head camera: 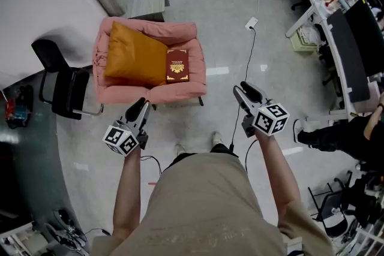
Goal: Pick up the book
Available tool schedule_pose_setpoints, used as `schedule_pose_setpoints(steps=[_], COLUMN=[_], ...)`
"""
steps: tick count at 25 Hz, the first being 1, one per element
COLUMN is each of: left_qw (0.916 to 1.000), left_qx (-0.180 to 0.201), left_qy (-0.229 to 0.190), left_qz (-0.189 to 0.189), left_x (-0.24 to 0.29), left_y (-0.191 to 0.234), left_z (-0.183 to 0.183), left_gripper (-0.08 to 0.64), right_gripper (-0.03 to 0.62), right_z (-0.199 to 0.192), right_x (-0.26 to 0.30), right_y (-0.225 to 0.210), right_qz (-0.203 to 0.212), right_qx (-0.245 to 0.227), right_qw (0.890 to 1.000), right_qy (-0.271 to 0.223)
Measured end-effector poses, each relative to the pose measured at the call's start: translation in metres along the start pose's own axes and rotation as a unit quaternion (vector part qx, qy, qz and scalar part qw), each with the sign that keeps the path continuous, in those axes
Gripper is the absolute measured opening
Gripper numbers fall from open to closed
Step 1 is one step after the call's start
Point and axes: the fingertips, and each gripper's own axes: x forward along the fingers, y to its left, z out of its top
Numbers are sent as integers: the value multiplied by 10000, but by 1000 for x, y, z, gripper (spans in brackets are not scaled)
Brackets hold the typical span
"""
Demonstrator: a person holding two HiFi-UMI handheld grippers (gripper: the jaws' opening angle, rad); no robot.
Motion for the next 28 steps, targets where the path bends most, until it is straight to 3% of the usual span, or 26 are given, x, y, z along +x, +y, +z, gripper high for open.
schedule_pose_setpoints(steps=[11,17,28], left_qw=[9999,9998,9990], left_qx=[54,81,106], left_qy=[87,159,280], left_qz=[108,129,320], left_x=[12,29,78], left_y=[-12,-31,-87], left_z=[-7,-13,-31], left_gripper=[72,72,72], right_gripper=[152,160,207], right_z=[-3,0,4], right_x=[-3,-9,-45], right_y=[-13,-23,-77], right_qz=[157,542,1058], right_qx=[78,725,1337], right_qw=[9998,9959,9852], right_qy=[72,63,168])
